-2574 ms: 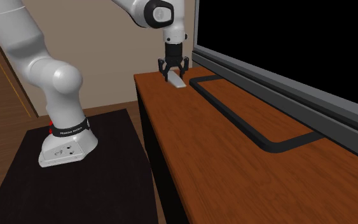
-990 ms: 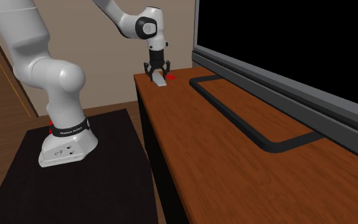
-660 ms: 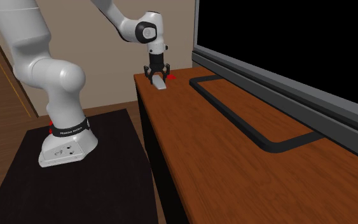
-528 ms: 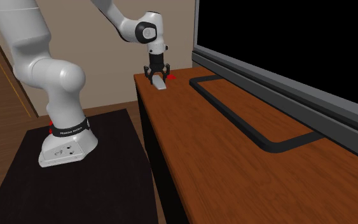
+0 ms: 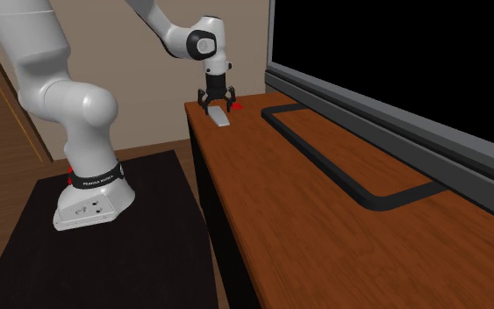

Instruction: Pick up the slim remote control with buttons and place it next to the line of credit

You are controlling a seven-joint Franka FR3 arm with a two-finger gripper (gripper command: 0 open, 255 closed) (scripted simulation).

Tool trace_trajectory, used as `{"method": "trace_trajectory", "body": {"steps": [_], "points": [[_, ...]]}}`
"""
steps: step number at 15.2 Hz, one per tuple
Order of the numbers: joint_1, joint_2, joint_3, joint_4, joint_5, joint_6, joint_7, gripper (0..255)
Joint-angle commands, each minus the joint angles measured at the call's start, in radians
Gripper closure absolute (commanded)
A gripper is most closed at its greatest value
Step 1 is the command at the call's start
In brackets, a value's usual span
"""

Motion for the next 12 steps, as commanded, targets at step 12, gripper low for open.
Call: {"method": "trace_trajectory", "body": {"steps": [12], "points": [[-0.005,-0.087,0.011,0.056,-0.039,-0.138,0.030,0]]}}
